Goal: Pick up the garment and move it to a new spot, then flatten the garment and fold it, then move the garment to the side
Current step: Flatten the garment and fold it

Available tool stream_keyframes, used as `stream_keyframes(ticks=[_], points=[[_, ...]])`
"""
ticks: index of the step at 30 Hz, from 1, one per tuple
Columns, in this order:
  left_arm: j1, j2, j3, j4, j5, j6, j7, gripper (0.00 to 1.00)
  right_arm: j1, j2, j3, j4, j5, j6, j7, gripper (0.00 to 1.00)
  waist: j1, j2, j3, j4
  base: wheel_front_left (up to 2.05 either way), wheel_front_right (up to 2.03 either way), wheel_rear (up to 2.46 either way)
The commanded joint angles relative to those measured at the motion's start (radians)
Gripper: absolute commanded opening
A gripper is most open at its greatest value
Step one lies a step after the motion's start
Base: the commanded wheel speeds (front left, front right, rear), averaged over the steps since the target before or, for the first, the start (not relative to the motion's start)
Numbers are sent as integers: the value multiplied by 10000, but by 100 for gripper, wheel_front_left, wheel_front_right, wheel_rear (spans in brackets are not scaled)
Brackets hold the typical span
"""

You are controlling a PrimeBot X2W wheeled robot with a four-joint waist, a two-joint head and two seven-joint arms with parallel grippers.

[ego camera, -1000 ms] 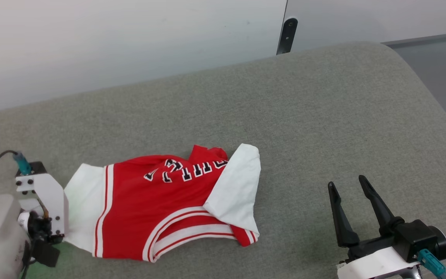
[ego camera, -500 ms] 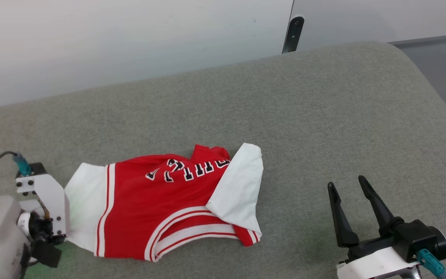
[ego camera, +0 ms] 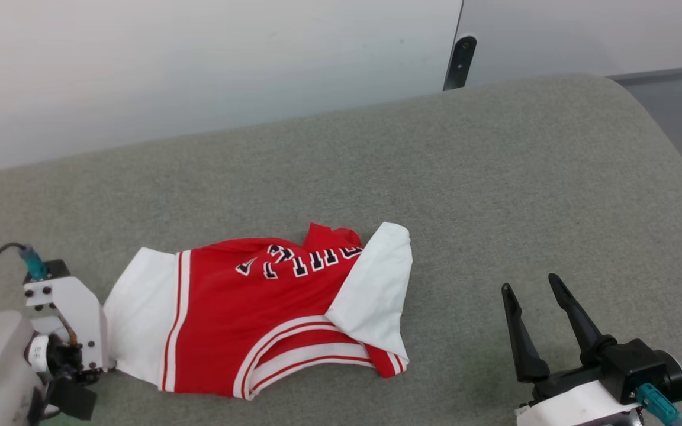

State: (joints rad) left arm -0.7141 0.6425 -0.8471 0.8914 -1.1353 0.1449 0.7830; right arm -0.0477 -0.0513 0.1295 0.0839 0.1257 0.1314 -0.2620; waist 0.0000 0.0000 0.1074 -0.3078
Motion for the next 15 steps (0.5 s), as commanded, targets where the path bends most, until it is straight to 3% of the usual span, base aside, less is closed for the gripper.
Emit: stream_keyframes(ticks=[1,9,15], points=[[913,-186,-263,175,-20,102,171,100,145,17,-4,5,-30,-15,-42,100,0,0,-86,74,0,0,0],[973,60,-35,-644,-117,308,-221,100,301,15,29,13,-147,-15,-42,100,0,0,-363,272,0,0,0],[1049,285,190,-1229,-209,213,-648,100,417,15,4,-2,-254,-15,-42,100,0,0,-559,433,0,0,0]])
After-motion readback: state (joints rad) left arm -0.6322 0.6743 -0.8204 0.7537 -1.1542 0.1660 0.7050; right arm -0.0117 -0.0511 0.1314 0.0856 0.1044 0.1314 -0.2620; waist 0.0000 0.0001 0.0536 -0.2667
